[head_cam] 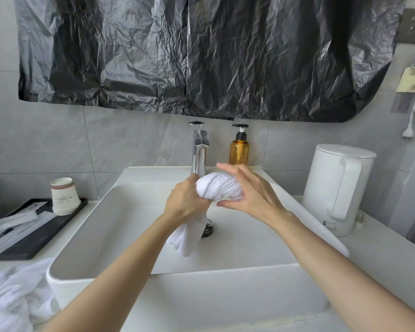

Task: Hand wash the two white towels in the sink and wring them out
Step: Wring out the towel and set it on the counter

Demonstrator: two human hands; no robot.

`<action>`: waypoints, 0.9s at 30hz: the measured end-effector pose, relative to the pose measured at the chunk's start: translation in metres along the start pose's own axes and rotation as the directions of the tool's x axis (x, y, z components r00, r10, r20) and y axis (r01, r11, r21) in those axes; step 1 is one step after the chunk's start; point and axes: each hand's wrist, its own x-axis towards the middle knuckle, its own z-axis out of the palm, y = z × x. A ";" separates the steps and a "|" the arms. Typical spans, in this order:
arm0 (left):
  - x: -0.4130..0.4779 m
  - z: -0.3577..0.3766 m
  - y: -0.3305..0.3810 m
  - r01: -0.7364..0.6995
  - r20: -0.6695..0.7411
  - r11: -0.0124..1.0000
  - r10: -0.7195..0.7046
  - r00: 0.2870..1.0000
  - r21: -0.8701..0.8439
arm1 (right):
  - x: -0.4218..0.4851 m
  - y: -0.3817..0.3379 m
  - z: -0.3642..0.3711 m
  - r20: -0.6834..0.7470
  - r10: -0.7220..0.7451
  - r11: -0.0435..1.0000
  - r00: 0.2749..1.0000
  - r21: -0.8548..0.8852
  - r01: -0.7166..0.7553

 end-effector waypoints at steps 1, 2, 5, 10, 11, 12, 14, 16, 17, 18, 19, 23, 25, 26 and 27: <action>0.000 0.002 0.001 -0.023 0.037 1.000 0.023 0.999 0.018 | 0.001 -0.002 0.005 -0.004 -0.095 0.994 0.995 -0.056 0.095; 0.000 0.003 0.003 -0.043 0.074 0.999 0.041 0.996 0.031 | 0.001 -0.005 0.011 0.019 -0.159 0.981 0.987 -0.107 0.160; 0.001 0.008 0.003 -0.045 0.131 0.999 0.041 0.991 0.027 | 0.003 -0.010 0.018 0.127 -0.089 0.972 0.988 -0.206 0.114; -0.002 0.012 -0.005 -0.244 0.163 0.871 0.192 0.968 0.425 | 0.003 -0.011 0.013 0.331 0.195 0.963 0.923 -0.244 -0.116; -0.002 0.014 -0.006 -0.291 0.153 0.819 0.248 0.957 0.494 | 0.003 -0.012 0.014 0.375 0.239 0.963 0.896 -0.208 -0.170; -0.001 0.015 -0.007 -0.331 0.138 0.771 0.307 0.942 0.544 | 0.002 -0.013 0.015 0.418 0.280 0.960 0.864 -0.145 -0.241; 0.002 0.017 -0.009 -0.416 0.117 0.689 0.438 0.892 0.594 | 0.002 -0.013 0.015 0.489 0.332 0.918 0.807 0.031 -0.396; 0.005 0.017 -0.011 -0.512 0.120 0.612 0.565 0.816 0.603 | 0.003 -0.013 0.014 0.567 0.343 0.840 0.749 0.172 -0.515; 0.006 0.018 -0.012 -0.542 0.116 0.566 0.617 0.778 0.621 | 0.003 -0.013 0.012 0.603 0.342 0.813 0.721 0.195 -0.549; 0.005 0.019 -0.012 -0.554 0.114 0.527 0.650 0.751 0.645 | 0.003 -0.014 0.011 0.632 0.345 0.798 0.694 0.193 -0.572; 0.003 0.019 -0.011 -0.562 0.124 0.494 0.669 0.733 0.663 | 0.003 -0.014 0.009 0.658 0.350 0.788 0.667 0.178 -0.590; 0.000 0.019 -0.006 -0.600 0.132 0.389 0.755 0.643 0.699 | 0.003 -0.015 0.002 0.780 0.338 0.689 0.526 0.175 -0.703; 0.001 0.020 -0.007 -0.589 0.128 0.369 0.763 0.633 0.719 | 0.002 -0.015 0.001 0.801 0.327 0.667 0.502 0.180 -0.723; 0.002 0.020 -0.007 -0.583 0.124 0.381 0.754 0.645 0.718 | 0.003 -0.014 0.001 0.798 0.328 0.672 0.506 0.179 -0.718; 0.002 0.018 -0.006 -0.588 0.128 0.415 0.733 0.668 0.695 | 0.003 -0.013 0.002 0.785 0.335 0.689 0.521 0.173 -0.704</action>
